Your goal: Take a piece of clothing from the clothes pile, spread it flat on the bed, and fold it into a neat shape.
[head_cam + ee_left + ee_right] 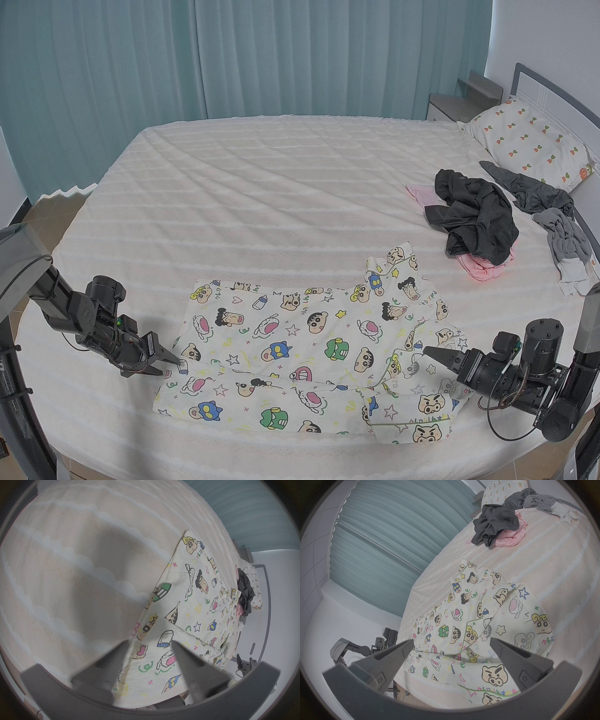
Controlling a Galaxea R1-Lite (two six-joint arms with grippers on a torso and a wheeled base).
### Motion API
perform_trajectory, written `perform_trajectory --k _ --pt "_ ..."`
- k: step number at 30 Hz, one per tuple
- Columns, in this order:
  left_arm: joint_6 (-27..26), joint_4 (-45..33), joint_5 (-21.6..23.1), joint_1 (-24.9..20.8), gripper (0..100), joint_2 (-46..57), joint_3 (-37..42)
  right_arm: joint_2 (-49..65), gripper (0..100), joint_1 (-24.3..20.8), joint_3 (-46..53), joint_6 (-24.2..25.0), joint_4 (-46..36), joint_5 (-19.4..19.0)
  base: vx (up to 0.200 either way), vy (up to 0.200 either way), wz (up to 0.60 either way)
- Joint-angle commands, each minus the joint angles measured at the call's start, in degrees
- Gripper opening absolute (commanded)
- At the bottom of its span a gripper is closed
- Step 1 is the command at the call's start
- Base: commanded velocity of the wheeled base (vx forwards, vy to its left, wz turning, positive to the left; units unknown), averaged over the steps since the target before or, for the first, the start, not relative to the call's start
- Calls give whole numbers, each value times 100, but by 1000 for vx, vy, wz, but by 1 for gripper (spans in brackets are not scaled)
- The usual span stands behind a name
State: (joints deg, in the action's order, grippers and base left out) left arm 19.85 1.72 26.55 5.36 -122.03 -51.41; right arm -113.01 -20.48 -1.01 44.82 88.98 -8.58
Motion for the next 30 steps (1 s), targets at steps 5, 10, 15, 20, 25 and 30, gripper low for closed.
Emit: perform_trajectory --k 5,10,15,20,25,30 --pt "72 65 17 79 100 847 -62 -37 100 0 48 0 76 -3 0 0 0" --pt "28 689 -141 -115 100 795 -598 -46 100 -61 75 -9 76 6 0 0 0" --pt "-7 1085 -546 -352 100 -14 -1372 -37 100 -70 84 -18 76 6 0 0 0" --pt "-526 1709 -994 -554 100 -902 -1811 -20 100 -61 101 -44 76 32 0 0 0" --pt "-605 1999 -1012 -659 100 -1139 -2022 -11 100 -61 101 -44 76 41 0 0 0" --pt "-464 2228 -1012 -721 100 -1209 -2101 -55 100 -140 101 -53 76 41 0 0 0"
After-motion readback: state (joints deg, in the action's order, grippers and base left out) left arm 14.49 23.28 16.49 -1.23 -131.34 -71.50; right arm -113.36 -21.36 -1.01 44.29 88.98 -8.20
